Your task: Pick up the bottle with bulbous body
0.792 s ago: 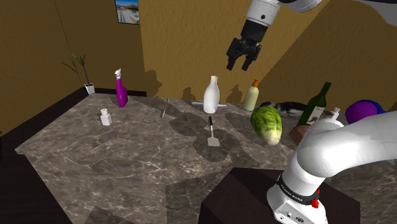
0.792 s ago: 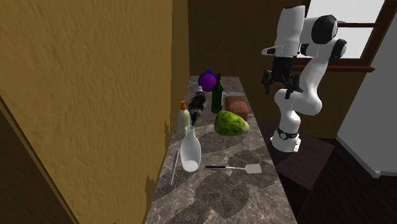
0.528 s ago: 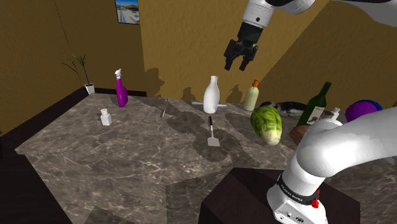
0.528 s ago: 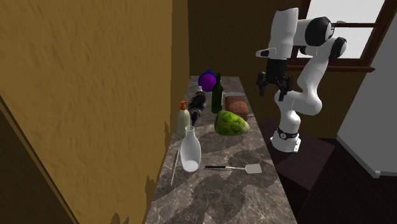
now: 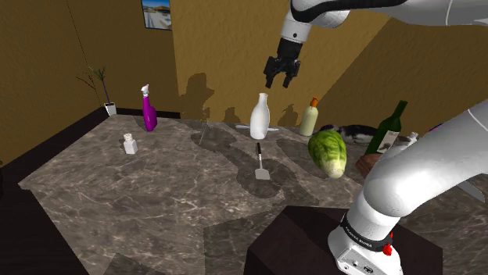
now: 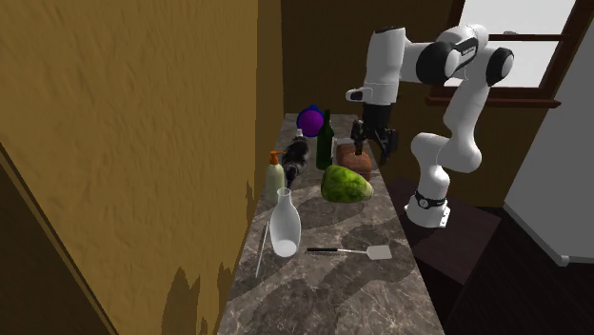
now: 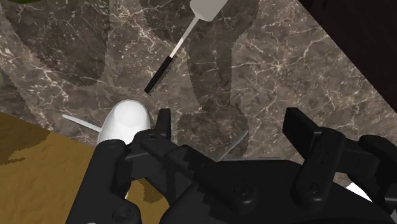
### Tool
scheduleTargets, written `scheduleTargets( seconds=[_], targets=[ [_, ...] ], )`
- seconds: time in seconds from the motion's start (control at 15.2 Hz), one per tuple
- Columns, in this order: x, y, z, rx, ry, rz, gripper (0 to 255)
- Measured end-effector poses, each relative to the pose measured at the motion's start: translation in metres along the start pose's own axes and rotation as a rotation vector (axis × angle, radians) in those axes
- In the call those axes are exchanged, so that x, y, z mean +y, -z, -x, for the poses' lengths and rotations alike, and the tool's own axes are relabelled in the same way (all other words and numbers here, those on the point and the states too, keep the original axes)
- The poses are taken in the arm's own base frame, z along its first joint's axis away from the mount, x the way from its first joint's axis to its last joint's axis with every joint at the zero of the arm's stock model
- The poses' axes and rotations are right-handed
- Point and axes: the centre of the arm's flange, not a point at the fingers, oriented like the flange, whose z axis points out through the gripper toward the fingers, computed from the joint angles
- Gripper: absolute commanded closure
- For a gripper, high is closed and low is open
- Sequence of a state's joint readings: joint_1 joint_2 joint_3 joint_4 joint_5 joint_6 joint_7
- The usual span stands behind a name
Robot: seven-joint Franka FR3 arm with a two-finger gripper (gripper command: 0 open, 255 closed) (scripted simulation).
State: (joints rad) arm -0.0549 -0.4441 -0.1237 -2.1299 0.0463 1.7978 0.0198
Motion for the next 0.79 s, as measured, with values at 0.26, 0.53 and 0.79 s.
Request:
scheduleTargets(
  seconds=[0.26, 0.53, 0.79],
  targets=[
    [0.027, -0.024, -0.043, -0.018, -0.011, 0.019, 0],
    [0.05, -0.041, -0.084, -0.036, -0.022, 0.038, 0],
    [0.079, -0.064, -0.125, -0.055, -0.032, 0.058, 0]
  ],
)
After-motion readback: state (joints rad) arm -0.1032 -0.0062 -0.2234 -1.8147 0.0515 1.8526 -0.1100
